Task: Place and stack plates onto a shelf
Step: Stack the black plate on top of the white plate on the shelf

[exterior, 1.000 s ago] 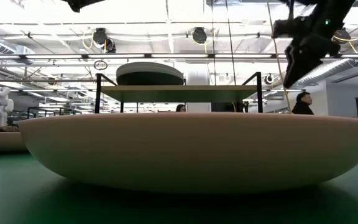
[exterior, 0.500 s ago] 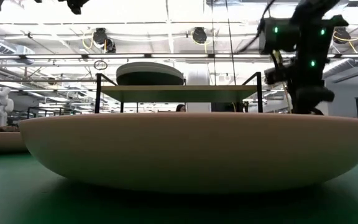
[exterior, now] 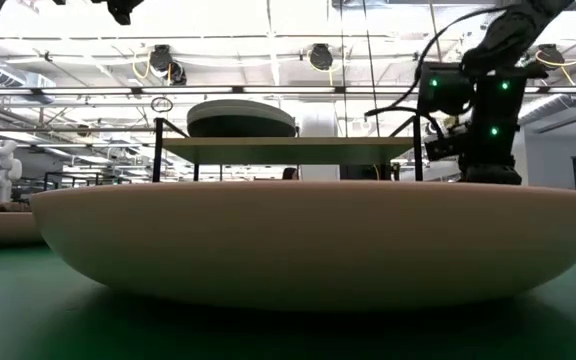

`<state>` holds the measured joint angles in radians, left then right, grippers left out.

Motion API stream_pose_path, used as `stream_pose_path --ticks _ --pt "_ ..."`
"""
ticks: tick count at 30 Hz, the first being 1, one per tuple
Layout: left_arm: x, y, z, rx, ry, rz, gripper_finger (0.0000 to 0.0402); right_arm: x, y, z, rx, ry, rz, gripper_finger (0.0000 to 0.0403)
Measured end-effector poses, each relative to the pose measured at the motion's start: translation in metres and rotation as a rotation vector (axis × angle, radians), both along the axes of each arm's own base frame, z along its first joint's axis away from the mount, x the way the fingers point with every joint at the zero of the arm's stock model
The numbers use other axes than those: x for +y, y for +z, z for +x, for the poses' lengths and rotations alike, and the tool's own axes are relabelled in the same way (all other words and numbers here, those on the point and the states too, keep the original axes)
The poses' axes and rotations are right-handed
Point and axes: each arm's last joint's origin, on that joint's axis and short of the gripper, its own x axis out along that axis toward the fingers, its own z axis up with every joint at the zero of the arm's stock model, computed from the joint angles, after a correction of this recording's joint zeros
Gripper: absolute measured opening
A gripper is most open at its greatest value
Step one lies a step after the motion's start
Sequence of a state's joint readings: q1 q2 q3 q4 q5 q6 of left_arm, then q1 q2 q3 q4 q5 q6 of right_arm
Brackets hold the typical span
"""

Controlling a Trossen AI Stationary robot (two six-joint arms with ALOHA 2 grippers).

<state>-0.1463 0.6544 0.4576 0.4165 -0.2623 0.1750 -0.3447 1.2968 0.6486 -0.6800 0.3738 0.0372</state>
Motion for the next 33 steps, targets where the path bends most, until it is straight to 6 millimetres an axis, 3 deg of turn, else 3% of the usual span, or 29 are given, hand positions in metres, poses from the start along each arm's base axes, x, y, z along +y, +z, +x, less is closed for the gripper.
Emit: stream_pose_path --ticks 7,19,26,33 --pt "0.000 0.000 0.000 0.000 0.000 -0.001 0.0191 -0.007 -0.016 -0.011 -0.010 -0.042 0.005 0.0105" --pt "0.000 0.000 0.000 0.001 0.000 -0.001 0.0191 -0.003 -0.012 -0.010 -0.082 -0.035 0.068 0.0105" --pt "0.000 0.000 0.000 0.001 0.000 -0.005 0.0191 0.000 -0.003 -0.010 -0.132 0.009 0.037 0.0105" --pt "0.000 -0.002 0.002 0.013 -0.003 -0.015 0.0191 -0.004 -0.007 -0.007 -0.108 -0.026 -0.033 0.0105"
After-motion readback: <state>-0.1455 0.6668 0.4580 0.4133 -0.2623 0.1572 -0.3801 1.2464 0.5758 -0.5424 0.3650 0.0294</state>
